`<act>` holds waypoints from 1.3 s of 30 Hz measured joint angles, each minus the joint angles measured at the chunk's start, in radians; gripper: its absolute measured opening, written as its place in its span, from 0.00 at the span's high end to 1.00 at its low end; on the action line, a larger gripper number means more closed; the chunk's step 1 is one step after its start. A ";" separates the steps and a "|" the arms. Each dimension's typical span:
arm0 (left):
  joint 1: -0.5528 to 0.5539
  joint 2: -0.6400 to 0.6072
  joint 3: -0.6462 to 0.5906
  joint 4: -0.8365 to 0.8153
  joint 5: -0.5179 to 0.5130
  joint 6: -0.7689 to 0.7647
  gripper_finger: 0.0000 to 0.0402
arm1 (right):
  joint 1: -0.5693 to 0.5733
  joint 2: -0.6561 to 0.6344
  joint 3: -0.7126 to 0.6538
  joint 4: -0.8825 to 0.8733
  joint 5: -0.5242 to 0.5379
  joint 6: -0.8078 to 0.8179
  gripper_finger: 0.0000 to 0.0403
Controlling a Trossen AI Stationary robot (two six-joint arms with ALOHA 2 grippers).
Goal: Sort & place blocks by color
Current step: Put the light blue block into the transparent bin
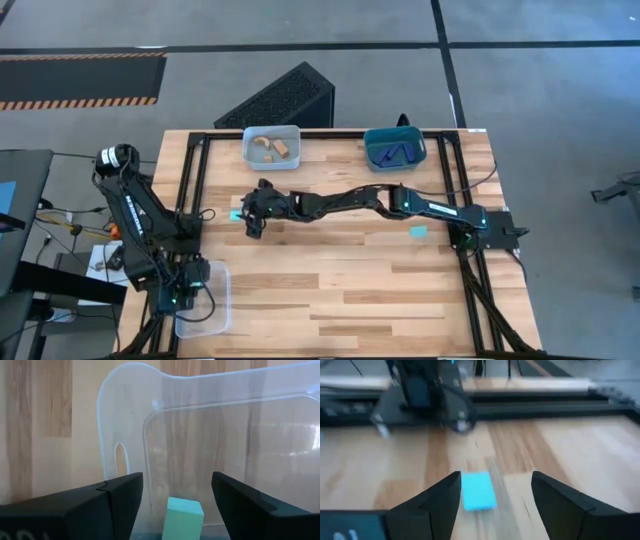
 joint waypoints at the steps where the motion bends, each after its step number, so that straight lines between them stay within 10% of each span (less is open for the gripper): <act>1: 0.000 0.000 0.000 0.000 0.000 0.011 0.42 | -0.004 0.004 0.004 -0.009 -0.003 0.000 0.34; 9: 0.025 0.000 0.000 -0.013 -0.069 0.081 0.42 | -0.004 0.027 0.015 -0.100 -0.042 0.026 0.34; 27: -0.009 0.000 0.152 -0.192 -0.332 0.070 0.42 | 0.098 -0.258 -0.014 -0.645 0.253 -0.013 0.36; 34: 0.011 0.000 0.129 -0.193 -0.683 0.003 0.44 | 0.154 -0.525 -0.497 -0.414 0.318 0.055 0.48; 39: 0.148 -0.008 0.076 -0.206 -0.702 0.007 0.53 | 0.173 -0.732 -0.937 -0.014 0.319 0.163 0.58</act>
